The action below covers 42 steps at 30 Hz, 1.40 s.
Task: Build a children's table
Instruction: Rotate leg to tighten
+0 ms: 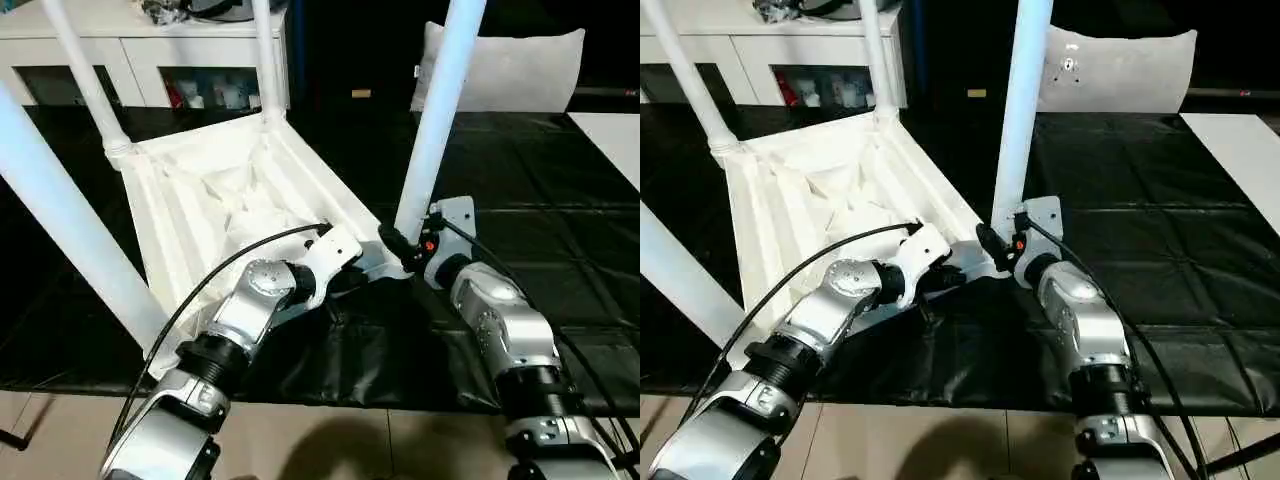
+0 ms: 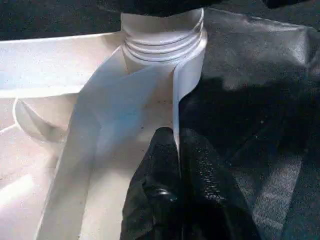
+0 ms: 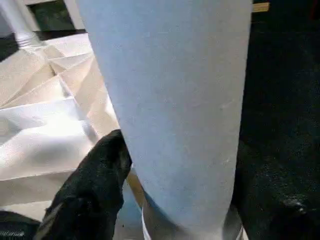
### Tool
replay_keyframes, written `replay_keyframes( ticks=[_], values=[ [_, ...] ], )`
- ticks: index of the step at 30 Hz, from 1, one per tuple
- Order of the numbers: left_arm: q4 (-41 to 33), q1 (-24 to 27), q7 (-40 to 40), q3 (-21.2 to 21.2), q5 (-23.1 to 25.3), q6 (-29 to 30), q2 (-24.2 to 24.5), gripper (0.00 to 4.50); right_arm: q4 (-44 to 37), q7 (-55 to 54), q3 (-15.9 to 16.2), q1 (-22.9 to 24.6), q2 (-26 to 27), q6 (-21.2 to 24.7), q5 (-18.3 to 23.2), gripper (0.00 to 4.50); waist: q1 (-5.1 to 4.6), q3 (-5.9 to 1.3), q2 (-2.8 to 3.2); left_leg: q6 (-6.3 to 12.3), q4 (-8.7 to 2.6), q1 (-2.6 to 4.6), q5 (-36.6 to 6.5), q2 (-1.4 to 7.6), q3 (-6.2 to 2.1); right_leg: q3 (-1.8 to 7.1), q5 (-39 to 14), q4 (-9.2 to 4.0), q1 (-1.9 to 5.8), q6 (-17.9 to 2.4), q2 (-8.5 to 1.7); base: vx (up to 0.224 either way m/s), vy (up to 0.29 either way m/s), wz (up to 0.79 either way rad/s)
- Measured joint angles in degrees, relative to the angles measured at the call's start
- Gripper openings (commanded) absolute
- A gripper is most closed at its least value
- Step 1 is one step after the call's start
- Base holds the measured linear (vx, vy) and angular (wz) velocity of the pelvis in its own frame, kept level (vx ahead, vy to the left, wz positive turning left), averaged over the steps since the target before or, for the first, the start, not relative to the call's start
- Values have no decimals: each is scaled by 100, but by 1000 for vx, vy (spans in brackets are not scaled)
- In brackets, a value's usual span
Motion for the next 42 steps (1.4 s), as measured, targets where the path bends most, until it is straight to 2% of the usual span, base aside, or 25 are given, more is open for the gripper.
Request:
replay_keyframes(
  ticks=[6, 11, 17, 21, 25, 28, 29, 38, 42],
  values=[
    [-16, 64, -470, -150, 20, -495, 359, 0, -65, 1129, 277, 203, -662, -277, 107, 387, 45, 3, 4, 0, 3, -9, 0, 2, -3, -12, 0, -1, 0, 0, -2, 0, 0, 0],
    [-194, 212, -1251, -250, -139, -832, 784, 0, -233, 2400, 576, 508, -1395, -756, 106, 387, 171, 4, 3, 1, 5, -14, 0, 5, -1, -16, 0, -3, 0, -2, -2, 0, 0, 0],
    [-195, 233, -1863, -372, -185, -1302, 1150, 0, -333, 3436, 808, 581, -1793, -1042, 144, 387, 234, 3, 3, 2, 18, -15, 0, 6, 1, -20, 2, -1, 4, -5, -6, 0, 0, 0],
    [-194, 251, -2424, -419, -311, -1525, 1396, 0, -320, 4180, 888, 581, -2032, -1111, 366, 387, 283, 7, -4, 5, 19, -18, -1, 8, 5, -22, 2, -1, 4, -5, -7, 0, 0, 0],
    [-195, 267, -2860, -467, -402, -1690, 1553, 0, -292, 4727, 895, 578, -2095, -978, 602, 343, 350, 9, -11, 34, 24, -23, 16, 15, 12, -29, 1, 0, 4, -6, -7, 0, 0, 0],
    [-195, 264, -3046, -509, -427, -1778, 1615, 0, -292, 4949, 935, 577, -2131, -930, 697, 306, 371, 10, -16, 36, 29, -23, 16, 15, 19, -29, 1, 0, 4, -6, -10, 0, 0, 0],
    [-198, 261, -3116, -526, -438, -1798, 1640, 0, -292, 5025, 959, 575, -2133, -919, 728, 306, 373, 8, -21, 36, 29, -24, 16, 15, 20, -29, 1, 0, 4, -6, -10, 0, 0, 0],
    [-230, 260, -3440, -594, -513, -1915, 1693, 0, -293, 5311, 1104, 575, -2135, -846, 788, 229, 480, 8, -26, 37, 29, -22, 16, 18, 35, -29, 1, 2, 4, -5, -12, 0, 0, 0],
    [-230, 258, -3444, -597, -523, -1920, 1693, 0, -300, 5313, 1104, 577, -2134, -822, 794, 202, 488, 8, -26, 37, 30, -22, 16, 19, 38, -28, 1, 3, 4, -5, -12, 0, 0, 0]
  ],
)
